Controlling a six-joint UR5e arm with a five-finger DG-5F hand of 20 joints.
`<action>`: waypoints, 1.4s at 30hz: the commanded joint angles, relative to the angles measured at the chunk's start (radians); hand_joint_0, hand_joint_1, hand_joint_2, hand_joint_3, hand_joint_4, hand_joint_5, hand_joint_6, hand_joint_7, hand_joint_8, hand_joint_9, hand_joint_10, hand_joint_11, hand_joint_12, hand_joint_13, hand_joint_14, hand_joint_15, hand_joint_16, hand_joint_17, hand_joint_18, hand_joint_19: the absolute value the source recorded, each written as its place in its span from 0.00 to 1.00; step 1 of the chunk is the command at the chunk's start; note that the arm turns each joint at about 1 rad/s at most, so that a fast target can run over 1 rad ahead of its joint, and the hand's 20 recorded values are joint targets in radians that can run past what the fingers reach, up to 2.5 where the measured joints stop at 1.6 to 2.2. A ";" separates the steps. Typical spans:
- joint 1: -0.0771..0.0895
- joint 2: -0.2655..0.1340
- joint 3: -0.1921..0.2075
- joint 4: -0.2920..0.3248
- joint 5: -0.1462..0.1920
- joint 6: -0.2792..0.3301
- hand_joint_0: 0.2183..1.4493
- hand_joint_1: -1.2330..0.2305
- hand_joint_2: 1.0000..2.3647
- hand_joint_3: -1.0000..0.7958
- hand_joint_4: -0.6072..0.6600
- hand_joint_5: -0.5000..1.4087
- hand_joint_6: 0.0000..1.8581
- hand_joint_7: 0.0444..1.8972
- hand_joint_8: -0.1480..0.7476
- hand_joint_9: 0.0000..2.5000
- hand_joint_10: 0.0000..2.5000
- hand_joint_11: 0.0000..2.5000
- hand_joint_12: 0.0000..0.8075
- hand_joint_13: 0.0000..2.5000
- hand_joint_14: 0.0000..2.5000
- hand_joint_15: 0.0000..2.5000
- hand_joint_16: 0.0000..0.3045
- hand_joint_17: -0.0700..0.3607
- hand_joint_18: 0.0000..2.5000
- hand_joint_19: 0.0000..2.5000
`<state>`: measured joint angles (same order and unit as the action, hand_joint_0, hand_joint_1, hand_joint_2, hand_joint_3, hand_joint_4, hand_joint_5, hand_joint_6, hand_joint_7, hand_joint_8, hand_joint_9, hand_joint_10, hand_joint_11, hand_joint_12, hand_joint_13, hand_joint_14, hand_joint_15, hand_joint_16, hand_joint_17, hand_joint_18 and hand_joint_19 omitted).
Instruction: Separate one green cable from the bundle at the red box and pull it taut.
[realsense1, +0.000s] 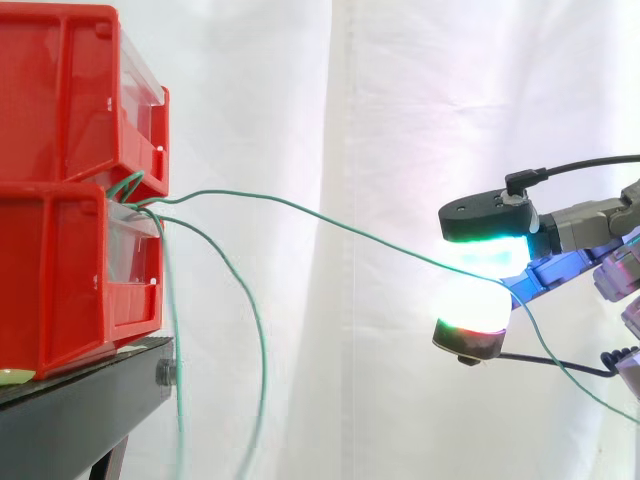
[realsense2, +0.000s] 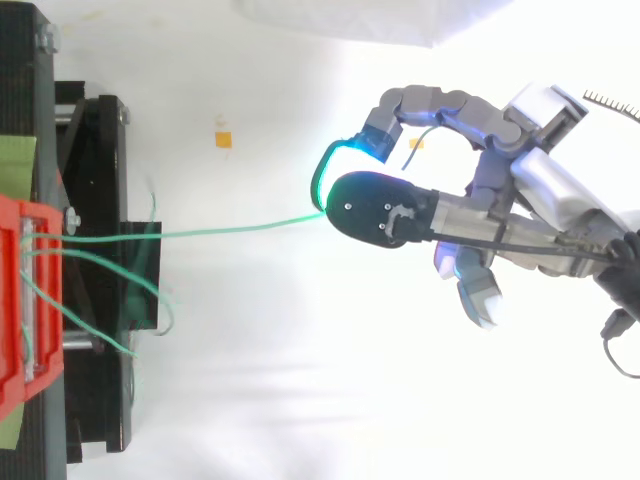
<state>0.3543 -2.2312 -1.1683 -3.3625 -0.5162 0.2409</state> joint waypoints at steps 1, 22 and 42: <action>0.000 0.001 0.001 0.000 -0.001 0.001 0.41 0.28 0.02 0.47 0.50 0.34 0.27 0.66 0.32 0.96 0.01 0.26 0.53 0.85 0.01 0.24 0.23 0.52 1.00 0.19; 0.006 -0.001 0.035 -0.018 -0.166 0.256 0.44 0.32 0.02 0.44 0.54 0.34 0.27 0.66 0.32 0.94 0.01 0.27 0.54 0.83 0.01 0.25 0.22 0.51 1.00 0.20; 0.009 -0.001 0.035 -0.078 -0.219 0.279 0.44 0.33 0.02 0.44 0.54 0.34 0.27 0.66 0.34 0.93 0.01 0.28 0.55 0.83 0.01 0.25 0.22 0.51 1.00 0.21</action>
<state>0.3636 -2.2316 -1.1336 -3.4290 -0.7331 0.5216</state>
